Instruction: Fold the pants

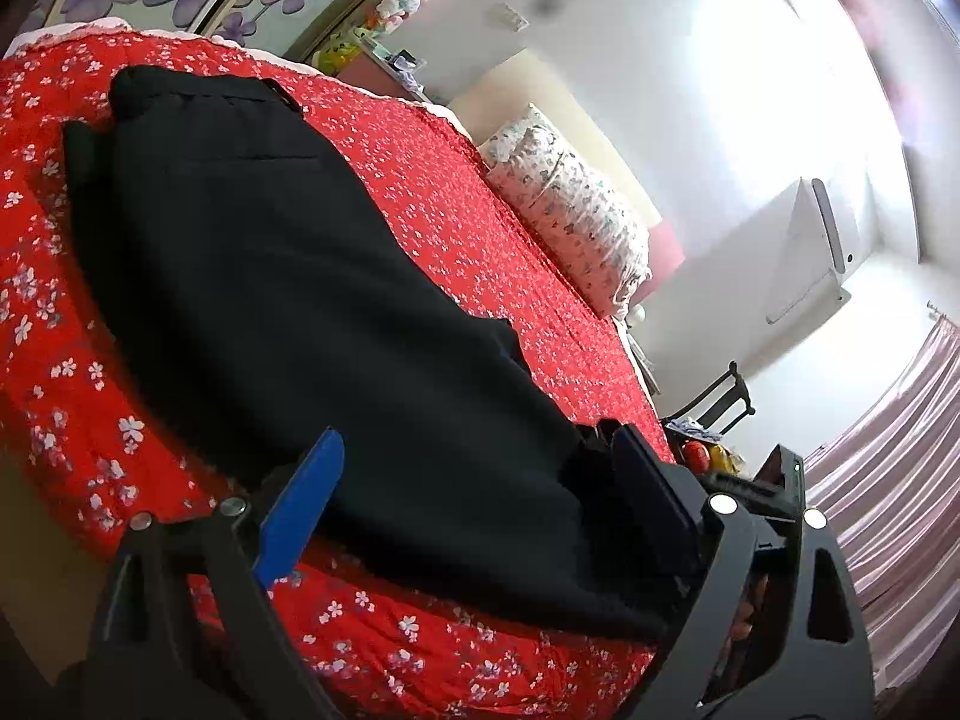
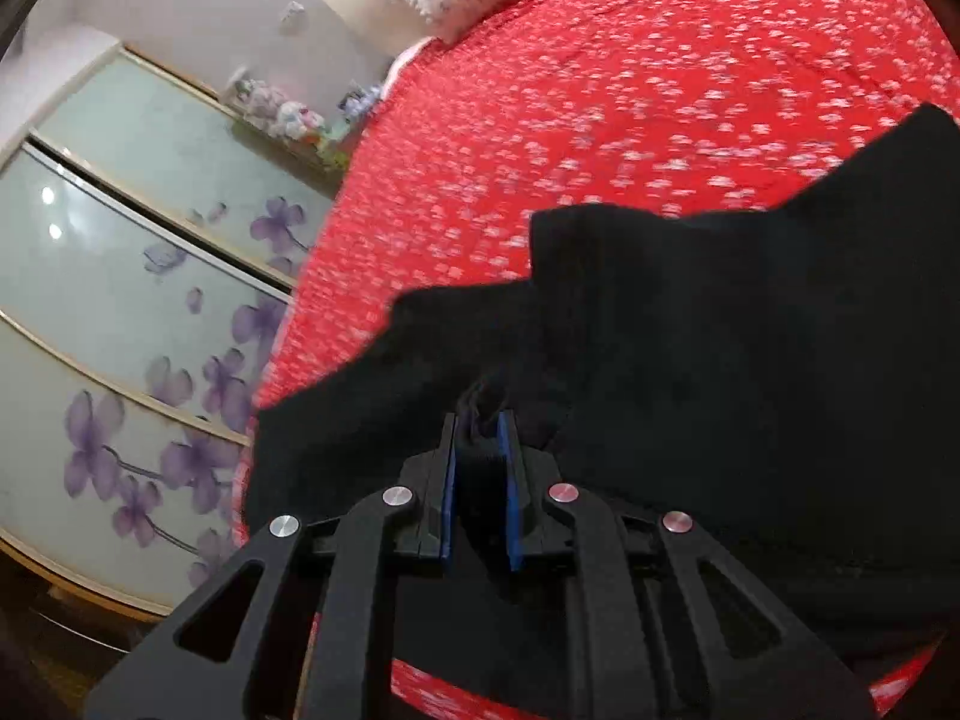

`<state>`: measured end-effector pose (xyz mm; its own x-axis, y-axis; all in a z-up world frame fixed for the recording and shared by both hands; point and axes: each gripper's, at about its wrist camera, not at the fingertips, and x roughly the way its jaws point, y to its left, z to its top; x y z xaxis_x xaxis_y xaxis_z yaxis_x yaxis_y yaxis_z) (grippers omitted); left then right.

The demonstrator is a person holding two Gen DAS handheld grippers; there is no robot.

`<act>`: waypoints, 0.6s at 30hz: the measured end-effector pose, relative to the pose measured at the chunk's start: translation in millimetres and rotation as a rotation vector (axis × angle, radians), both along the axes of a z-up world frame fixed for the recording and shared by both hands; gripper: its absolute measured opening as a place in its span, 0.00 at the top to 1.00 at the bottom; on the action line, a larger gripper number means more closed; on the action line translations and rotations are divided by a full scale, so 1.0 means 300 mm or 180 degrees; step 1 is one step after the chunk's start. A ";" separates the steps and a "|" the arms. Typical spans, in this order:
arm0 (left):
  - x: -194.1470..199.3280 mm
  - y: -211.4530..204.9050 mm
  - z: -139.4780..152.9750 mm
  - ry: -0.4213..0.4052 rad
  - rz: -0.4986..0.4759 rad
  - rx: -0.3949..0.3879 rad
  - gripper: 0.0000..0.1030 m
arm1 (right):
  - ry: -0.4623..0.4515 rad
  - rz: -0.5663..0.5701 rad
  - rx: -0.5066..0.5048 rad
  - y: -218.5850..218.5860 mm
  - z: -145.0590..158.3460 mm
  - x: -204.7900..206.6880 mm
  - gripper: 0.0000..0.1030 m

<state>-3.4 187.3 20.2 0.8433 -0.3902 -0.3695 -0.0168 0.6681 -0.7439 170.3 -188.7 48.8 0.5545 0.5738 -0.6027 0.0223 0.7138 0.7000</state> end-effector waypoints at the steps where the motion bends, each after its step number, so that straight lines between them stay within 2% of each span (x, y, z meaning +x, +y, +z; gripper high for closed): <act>1: 0.000 0.004 -0.001 -0.0004 0.0004 -0.0011 0.12 | -0.0093 0.0000 0.0088 0.022 0.026 -0.003 0.88; 3: 0.002 0.011 -0.005 -0.0004 0.0009 -0.0033 0.11 | -0.0266 0.0056 0.0171 0.057 0.066 -0.008 0.88; 5: 0.005 0.017 -0.010 0.0008 0.0014 -0.0070 0.11 | -0.0402 0.0224 0.0048 0.123 0.096 -0.019 0.88; 8: 0.003 0.025 -0.016 0.0020 0.0021 -0.0127 0.11 | -0.0288 0.0481 -0.0218 0.222 0.036 -0.037 0.87; 13: -0.004 0.030 -0.019 0.0004 0.0024 -0.0135 0.11 | -0.0331 0.0471 -0.0052 0.249 0.020 -0.039 0.87; 15: -0.004 0.030 -0.021 0.0008 0.0027 -0.0130 0.11 | -0.0408 0.0605 -0.0242 0.279 0.022 -0.060 0.87; 18: 0.001 0.035 -0.027 0.0031 0.0029 -0.0155 0.11 | -0.0444 0.0950 -0.0846 0.364 -0.027 -0.089 0.86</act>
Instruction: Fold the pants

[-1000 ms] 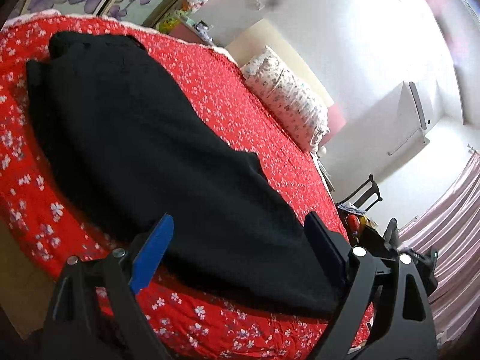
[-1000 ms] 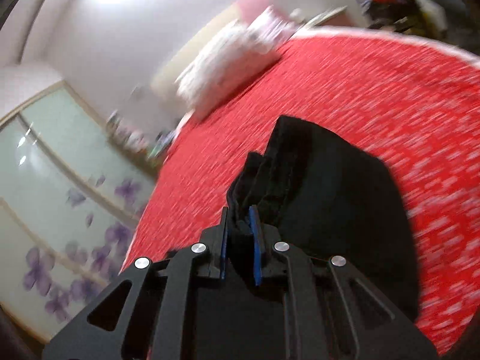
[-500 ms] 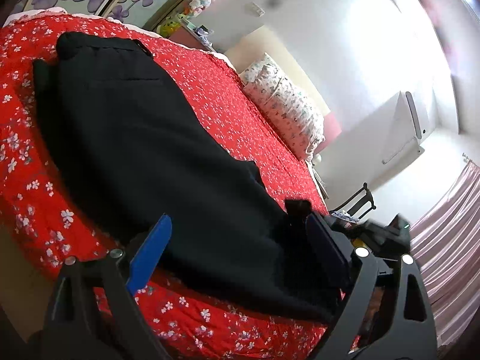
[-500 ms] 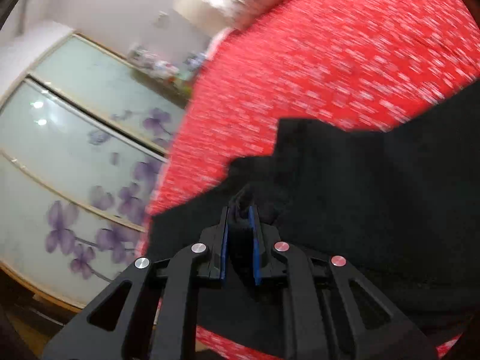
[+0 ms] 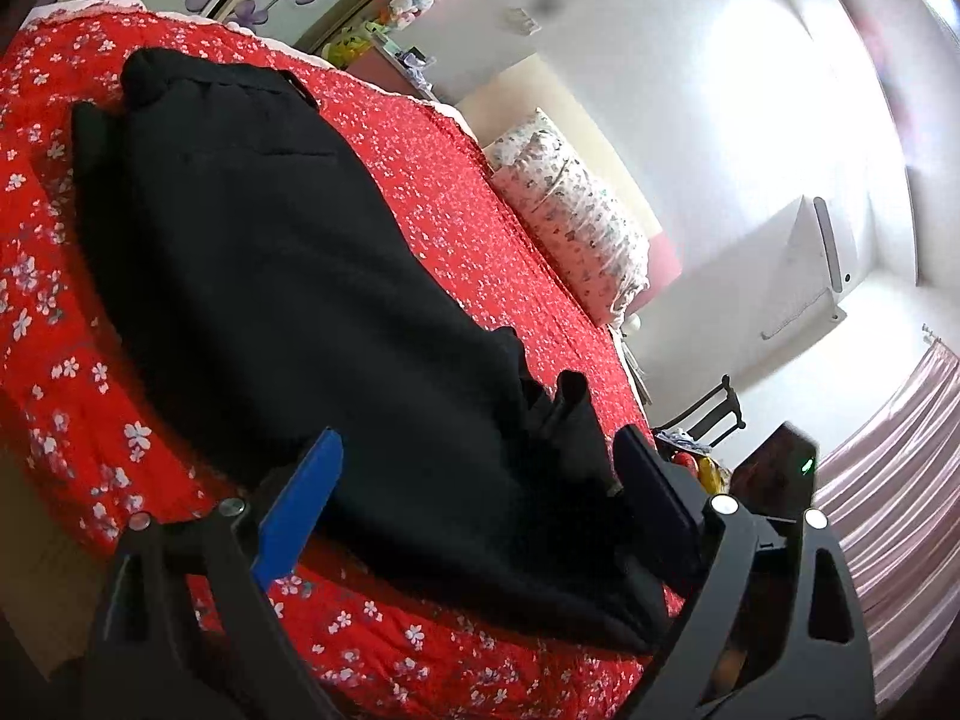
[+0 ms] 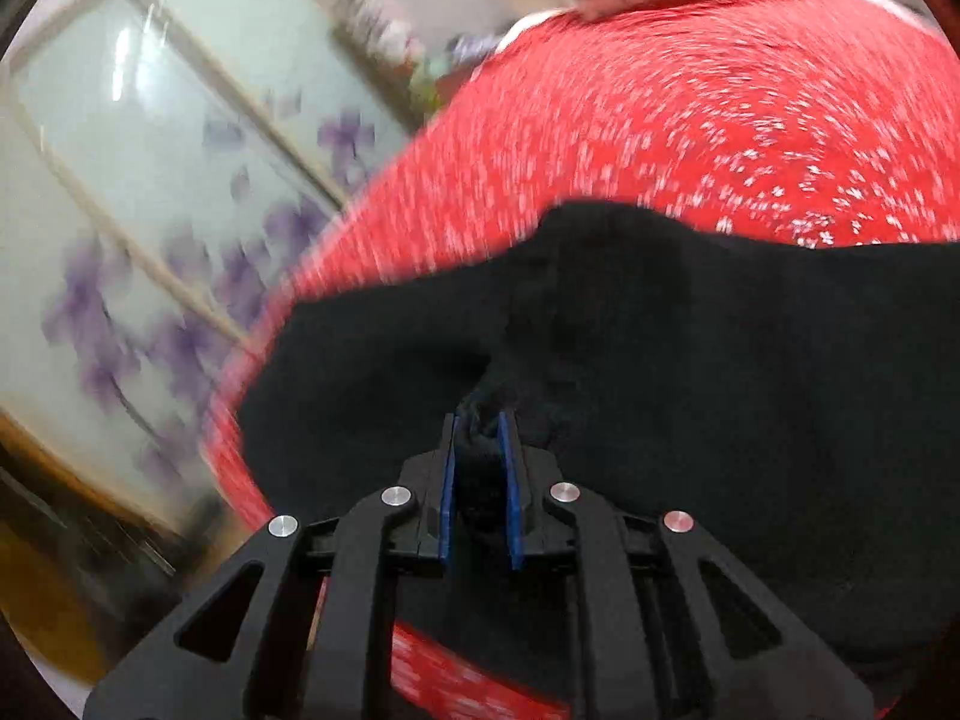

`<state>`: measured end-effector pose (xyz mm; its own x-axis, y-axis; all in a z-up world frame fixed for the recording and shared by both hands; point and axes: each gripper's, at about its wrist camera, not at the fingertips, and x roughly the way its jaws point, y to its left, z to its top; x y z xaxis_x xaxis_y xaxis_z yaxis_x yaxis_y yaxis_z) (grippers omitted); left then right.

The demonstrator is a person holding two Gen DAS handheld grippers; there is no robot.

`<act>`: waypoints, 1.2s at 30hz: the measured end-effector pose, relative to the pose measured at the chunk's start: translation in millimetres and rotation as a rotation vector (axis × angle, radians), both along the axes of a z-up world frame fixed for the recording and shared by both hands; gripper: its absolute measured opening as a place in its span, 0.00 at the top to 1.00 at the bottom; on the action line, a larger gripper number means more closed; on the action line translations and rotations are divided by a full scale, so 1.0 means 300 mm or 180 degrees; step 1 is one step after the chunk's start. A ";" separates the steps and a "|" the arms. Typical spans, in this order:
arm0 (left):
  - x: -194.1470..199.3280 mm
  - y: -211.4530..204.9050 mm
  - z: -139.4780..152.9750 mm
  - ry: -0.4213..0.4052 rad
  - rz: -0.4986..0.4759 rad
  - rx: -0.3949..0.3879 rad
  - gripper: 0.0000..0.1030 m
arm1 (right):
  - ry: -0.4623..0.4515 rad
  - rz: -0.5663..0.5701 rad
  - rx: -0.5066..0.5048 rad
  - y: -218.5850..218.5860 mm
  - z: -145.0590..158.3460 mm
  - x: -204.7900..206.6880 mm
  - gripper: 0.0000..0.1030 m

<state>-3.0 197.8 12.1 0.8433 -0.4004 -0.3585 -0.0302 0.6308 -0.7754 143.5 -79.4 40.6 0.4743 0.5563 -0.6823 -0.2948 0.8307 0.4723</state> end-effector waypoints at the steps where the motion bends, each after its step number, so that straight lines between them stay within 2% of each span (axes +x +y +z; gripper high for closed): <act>1: -0.001 0.001 0.000 0.0003 -0.0004 -0.0001 0.11 | -0.0042 0.0083 -0.0179 0.015 -0.022 -0.012 0.85; 3: -0.003 0.001 0.003 -0.0003 -0.0005 0.0010 0.11 | -0.0253 0.0249 -0.0407 0.041 -0.023 -0.053 0.74; 4: -0.005 0.001 0.005 -0.0011 0.0001 0.0021 0.11 | -0.0293 0.0341 -0.0470 0.051 -0.011 -0.068 0.60; 5: -0.003 0.003 0.005 -0.0014 0.0006 0.0026 0.11 | -0.0300 0.0400 -0.0436 0.051 0.005 -0.076 0.48; 6: -0.003 0.004 0.005 -0.0012 0.0008 0.0023 0.10 | -0.0305 0.0407 -0.0338 0.044 0.020 -0.078 0.45; 7: -0.001 0.004 0.003 -0.0004 0.0009 0.0013 0.10 | -0.0348 0.0383 -0.0111 0.025 0.043 -0.080 0.43; 9: 0.003 0.005 0.002 0.0006 0.0009 0.0005 0.10 | -0.0371 0.0266 0.0195 -0.010 0.068 -0.072 0.43; 10: 0.005 0.005 0.003 0.0003 0.0006 0.0009 0.10 | -0.0248 0.0180 0.0374 -0.035 0.052 -0.052 0.43; 11: 0.004 0.004 0.005 -0.0008 -0.0001 0.0012 0.10 | -0.0089 0.0155 0.0450 -0.043 0.025 -0.038 0.43; 12: 0.000 0.004 0.006 -0.0020 -0.0007 0.0013 0.10 | 0.0333 0.0185 0.0550 -0.046 -0.050 -0.005 0.42; 13: -0.002 0.009 0.009 -0.0031 -0.0021 0.0000 0.10 | 0.0493 0.0181 0.0694 -0.060 -0.098 0.003 0.43; 14: -0.002 0.014 0.012 -0.0028 -0.0028 -0.0018 0.10 | 0.0435 0.0191 0.0805 -0.077 -0.103 -0.003 0.43; 17: -0.016 0.090 0.018 0.0054 0.0031 -0.0195 0.10 | 0.0532 0.0266 0.0987 -0.129 -0.089 -0.017 0.42; 18: -0.017 0.118 0.016 0.0095 0.0066 -0.0252 0.10 | 0.0497 0.0276 0.1066 -0.161 -0.076 -0.031 0.41; 20: -0.013 0.194 0.014 0.0198 0.0133 -0.0359 0.10 | 0.0277 0.0271 0.0999 -0.218 -0.041 -0.062 0.33; 22: -0.014 0.287 0.013 0.0302 0.0303 -0.0368 0.10 | -0.0043 0.0283 0.0874 -0.285 -0.005 -0.109 0.33; 25: -0.002 0.407 -0.011 0.0472 0.0444 -0.0590 0.10 | -0.0259 0.0295 0.0953 -0.375 -0.001 -0.154 0.32; 26: 0.005 0.447 -0.026 0.0532 0.0494 -0.0731 0.10 | -0.0285 0.0275 0.0990 -0.395 -0.006 -0.157 0.32; 28: 0.019 0.487 -0.038 0.0589 0.0564 -0.0852 0.10 | -0.0296 0.0197 0.1073 -0.440 -0.026 -0.158 0.32; 31: 0.061 0.516 -0.035 0.0706 0.0611 -0.0794 0.10 | -0.0214 0.0129 0.1137 -0.464 -0.064 -0.158 0.32; 36: 0.120 0.542 -0.029 0.0895 0.0800 -0.0741 0.09 | -0.0292 0.0241 0.1029 -0.441 -0.047 -0.165 0.32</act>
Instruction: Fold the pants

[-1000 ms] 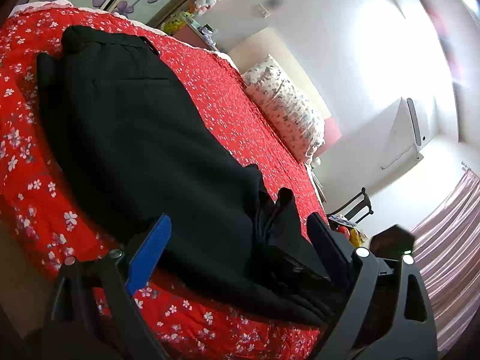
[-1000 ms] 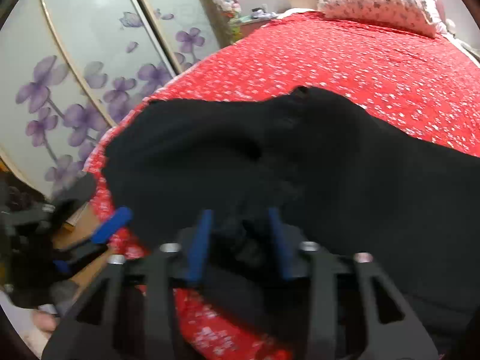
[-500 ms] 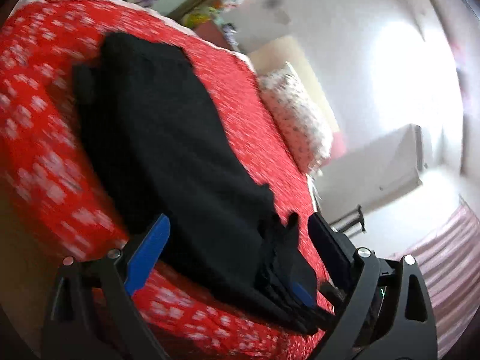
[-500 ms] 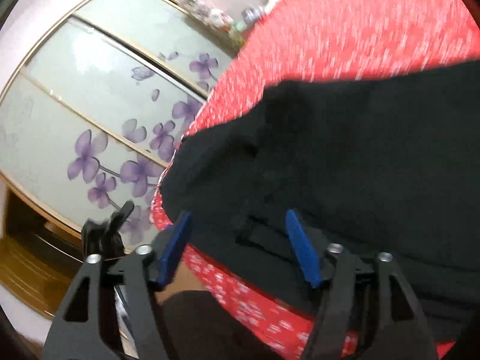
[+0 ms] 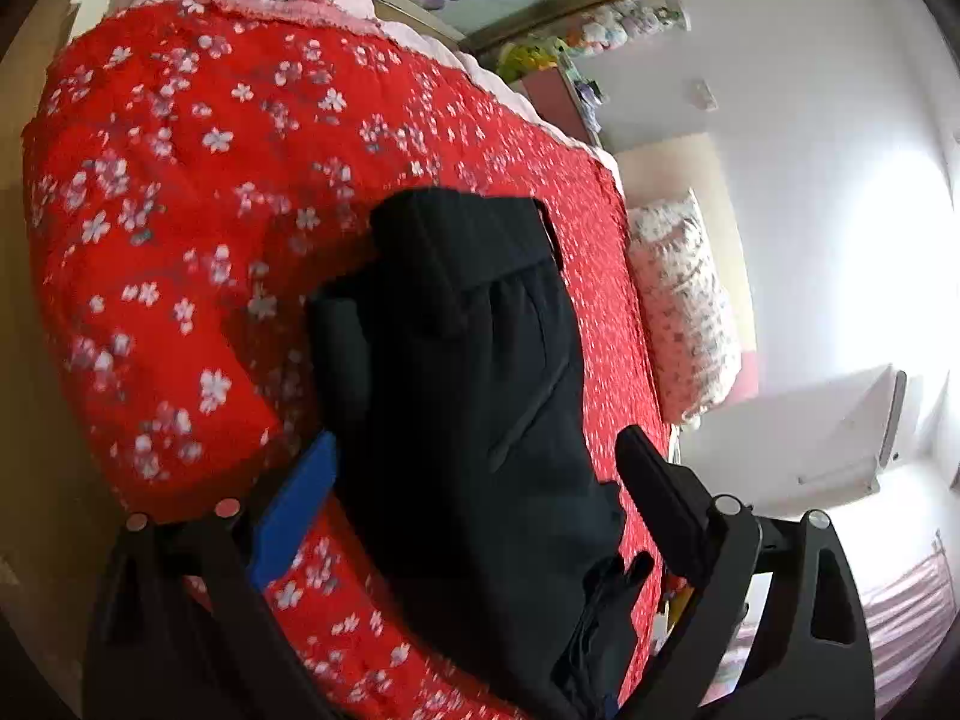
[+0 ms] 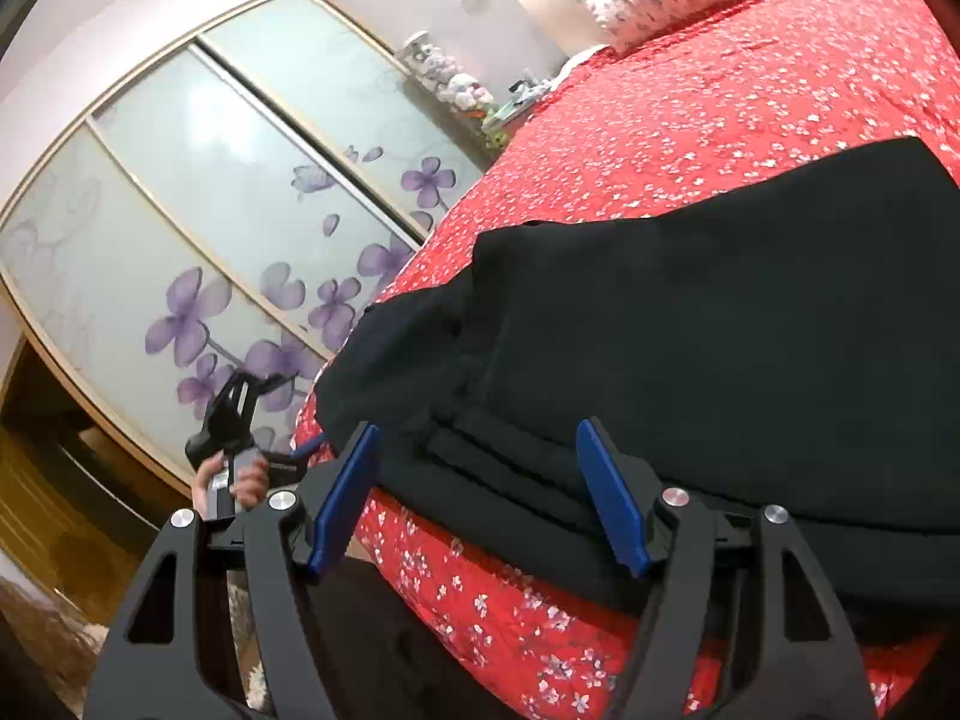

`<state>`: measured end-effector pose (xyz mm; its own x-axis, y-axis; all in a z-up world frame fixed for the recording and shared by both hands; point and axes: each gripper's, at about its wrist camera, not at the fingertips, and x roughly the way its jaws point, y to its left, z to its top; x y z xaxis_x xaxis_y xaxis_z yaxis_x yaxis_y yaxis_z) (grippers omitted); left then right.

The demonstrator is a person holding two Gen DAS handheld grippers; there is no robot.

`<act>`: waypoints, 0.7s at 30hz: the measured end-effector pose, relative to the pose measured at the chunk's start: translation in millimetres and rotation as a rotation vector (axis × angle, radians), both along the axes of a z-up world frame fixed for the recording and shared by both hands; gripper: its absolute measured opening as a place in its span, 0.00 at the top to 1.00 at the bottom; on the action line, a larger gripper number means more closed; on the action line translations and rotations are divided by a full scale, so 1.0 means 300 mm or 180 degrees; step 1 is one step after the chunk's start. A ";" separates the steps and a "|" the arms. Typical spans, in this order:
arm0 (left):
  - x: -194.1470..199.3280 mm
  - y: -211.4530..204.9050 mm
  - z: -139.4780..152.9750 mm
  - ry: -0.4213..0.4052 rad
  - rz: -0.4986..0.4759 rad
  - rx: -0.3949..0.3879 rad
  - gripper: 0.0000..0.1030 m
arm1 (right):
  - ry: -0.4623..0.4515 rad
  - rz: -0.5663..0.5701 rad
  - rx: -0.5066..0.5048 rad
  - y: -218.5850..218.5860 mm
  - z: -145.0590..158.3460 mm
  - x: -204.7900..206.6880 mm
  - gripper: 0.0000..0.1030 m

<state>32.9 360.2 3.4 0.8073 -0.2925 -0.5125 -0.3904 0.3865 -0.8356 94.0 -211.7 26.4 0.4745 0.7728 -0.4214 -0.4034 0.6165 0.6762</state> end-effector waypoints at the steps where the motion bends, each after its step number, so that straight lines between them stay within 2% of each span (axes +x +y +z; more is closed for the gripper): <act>1: 0.016 0.003 -0.001 0.0066 0.0002 -0.0014 0.09 | 0.0001 0.0006 -0.0006 0.001 -0.001 -0.001 0.32; 6: 0.086 0.014 -0.034 0.0305 -0.0052 -0.0082 0.08 | 0.0033 0.0019 -0.0027 0.012 -0.015 0.000 0.32; 8: 0.083 0.026 -0.029 0.0287 -0.0054 -0.0110 0.09 | 0.0027 0.0028 -0.0019 0.011 -0.013 -0.002 0.32; 9: 0.068 0.029 -0.031 0.0289 -0.0037 -0.0106 0.10 | 0.0026 0.0040 -0.0009 0.010 -0.012 -0.003 0.32; 10: 0.046 0.037 -0.030 0.0299 0.0027 -0.0073 0.11 | 0.0024 0.0051 -0.0003 0.011 -0.012 -0.005 0.27; 11: 0.021 0.051 -0.028 0.0274 0.0119 -0.0056 0.11 | 0.0018 0.0061 0.0007 0.013 -0.011 -0.002 0.21; 14: -0.002 0.081 -0.030 0.0193 0.0205 -0.0156 0.12 | -0.0021 0.0084 -0.0013 0.020 -0.008 -0.004 0.21; 15: 0.001 0.096 -0.026 0.0150 0.0204 -0.0197 0.15 | -0.0028 0.0090 -0.0022 0.022 -0.008 -0.004 0.21; 16: -0.004 0.098 -0.019 0.0104 0.0192 -0.0217 0.22 | -0.0037 0.0096 -0.0023 0.025 -0.008 -0.005 0.21; 17: -0.003 0.097 -0.002 0.0018 0.0170 -0.0229 0.23 | -0.0046 0.0103 -0.0031 0.027 -0.006 -0.006 0.21; 19: -0.015 0.083 0.058 -0.0161 0.0136 -0.0103 0.23 | -0.0057 0.0106 -0.0039 0.027 -0.007 -0.006 0.21; 21: -0.014 0.067 0.104 -0.0290 0.0092 -0.0015 0.19 | -0.0047 0.0103 -0.0030 0.024 -0.011 -0.004 0.21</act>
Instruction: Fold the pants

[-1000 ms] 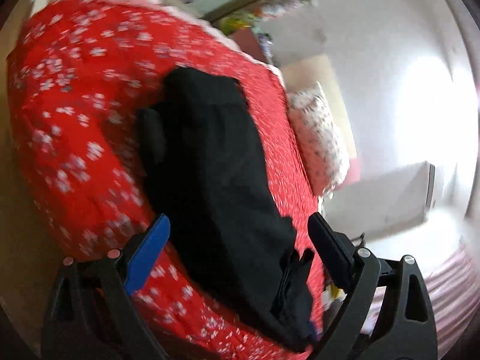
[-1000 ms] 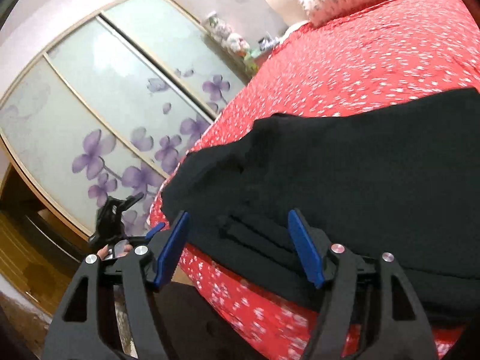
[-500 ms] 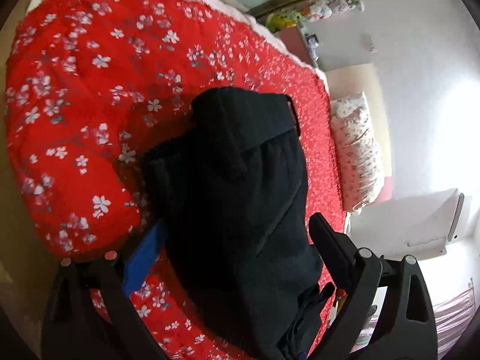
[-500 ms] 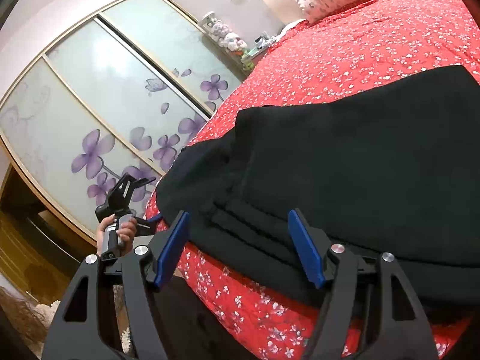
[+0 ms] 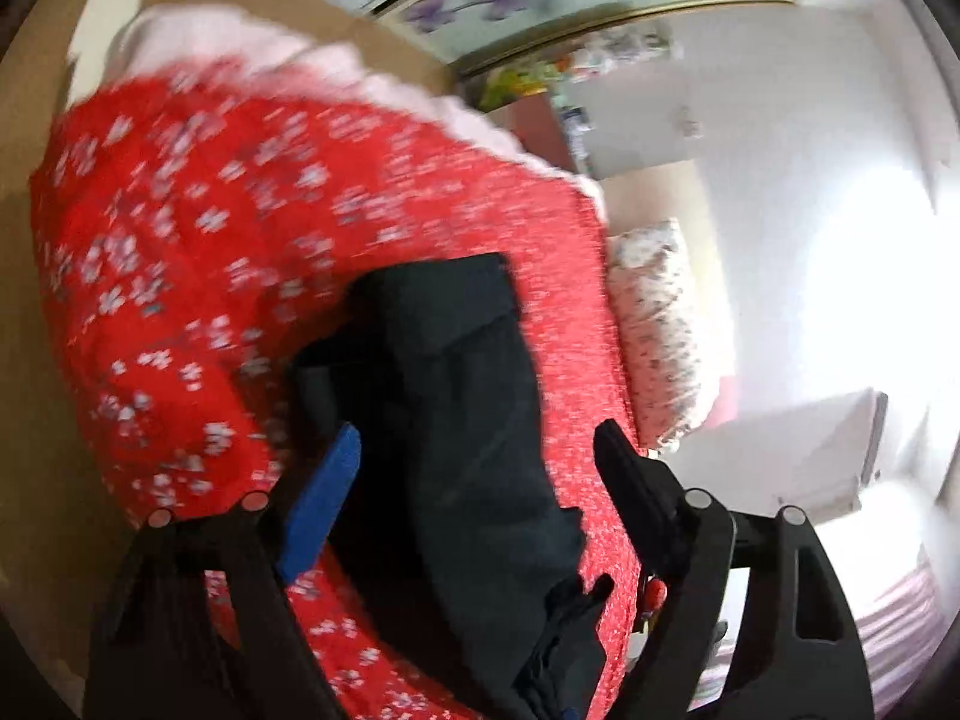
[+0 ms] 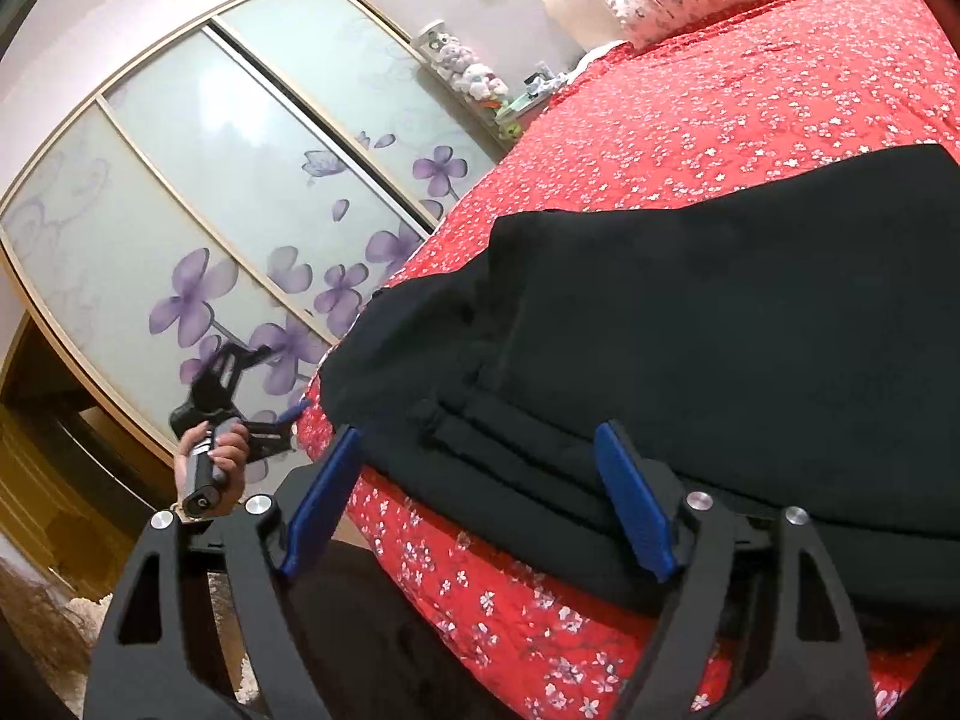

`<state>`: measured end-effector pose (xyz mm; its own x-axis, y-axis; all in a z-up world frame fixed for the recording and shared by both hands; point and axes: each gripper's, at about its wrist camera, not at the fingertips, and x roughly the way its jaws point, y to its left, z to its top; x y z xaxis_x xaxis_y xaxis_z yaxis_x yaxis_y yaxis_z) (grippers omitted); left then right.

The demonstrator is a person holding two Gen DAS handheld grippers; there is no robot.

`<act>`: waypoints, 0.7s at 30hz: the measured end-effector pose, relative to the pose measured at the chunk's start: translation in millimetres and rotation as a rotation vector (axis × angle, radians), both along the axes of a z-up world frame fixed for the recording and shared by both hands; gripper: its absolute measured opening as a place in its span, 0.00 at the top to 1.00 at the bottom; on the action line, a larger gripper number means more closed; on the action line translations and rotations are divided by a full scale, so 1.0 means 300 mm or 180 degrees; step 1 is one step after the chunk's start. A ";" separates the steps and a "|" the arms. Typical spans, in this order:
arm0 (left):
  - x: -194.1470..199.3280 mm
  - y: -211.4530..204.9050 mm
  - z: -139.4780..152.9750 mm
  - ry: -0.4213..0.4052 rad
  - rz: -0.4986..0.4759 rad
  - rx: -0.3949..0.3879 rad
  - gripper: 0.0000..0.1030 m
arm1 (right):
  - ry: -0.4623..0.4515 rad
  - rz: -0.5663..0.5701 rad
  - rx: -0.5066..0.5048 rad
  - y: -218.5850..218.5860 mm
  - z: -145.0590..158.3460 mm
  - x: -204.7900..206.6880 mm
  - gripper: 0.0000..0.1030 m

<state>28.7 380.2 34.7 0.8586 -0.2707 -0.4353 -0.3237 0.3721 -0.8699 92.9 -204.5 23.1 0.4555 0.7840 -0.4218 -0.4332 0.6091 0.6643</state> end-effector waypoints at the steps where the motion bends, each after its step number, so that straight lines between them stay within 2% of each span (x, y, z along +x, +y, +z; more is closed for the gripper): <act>1: 0.012 -0.007 0.016 -0.0036 -0.0048 0.0040 0.17 | 0.0006 -0.0003 0.0001 -0.001 -0.002 0.001 0.21; 3: 0.062 -0.019 0.022 0.0136 -0.0077 0.0106 0.15 | 0.0013 -0.0009 -0.0006 0.001 -0.003 0.001 0.21; 5: 0.094 -0.011 -0.013 0.0247 -0.0069 -0.0012 0.15 | -0.0001 0.0000 -0.0010 0.003 0.000 -0.004 0.21; 6: 0.124 -0.007 -0.036 0.0392 -0.0057 -0.0036 0.17 | -0.0005 0.0007 -0.0010 0.002 0.001 -0.005 0.21; 8: 0.155 -0.003 -0.058 0.0424 -0.0030 -0.0028 0.19 | -0.0004 0.0012 -0.0003 -0.001 -0.001 -0.006 0.21; 10: 0.188 0.002 -0.052 0.0383 -0.0010 -0.0009 0.35 | 0.0003 0.0012 0.0006 -0.004 -0.005 -0.004 0.21; 11: 0.202 0.000 -0.050 0.0393 -0.0003 -0.0059 0.39 | 0.0007 0.0012 0.0009 -0.005 -0.007 -0.001 0.21; 12: 0.205 -0.005 -0.046 0.0404 0.0024 -0.0058 0.53 | 0.0009 0.0012 0.0005 -0.005 -0.009 0.000 0.21; 15: 0.204 -0.029 -0.021 0.0471 0.0010 0.0270 0.87 | 0.0004 0.0013 -0.0007 -0.004 -0.011 0.003 0.21; 21: 0.100 -0.041 -0.011 0.0326 -0.0002 0.0316 0.92 | -0.0003 0.0009 -0.0006 -0.003 -0.011 0.003 0.21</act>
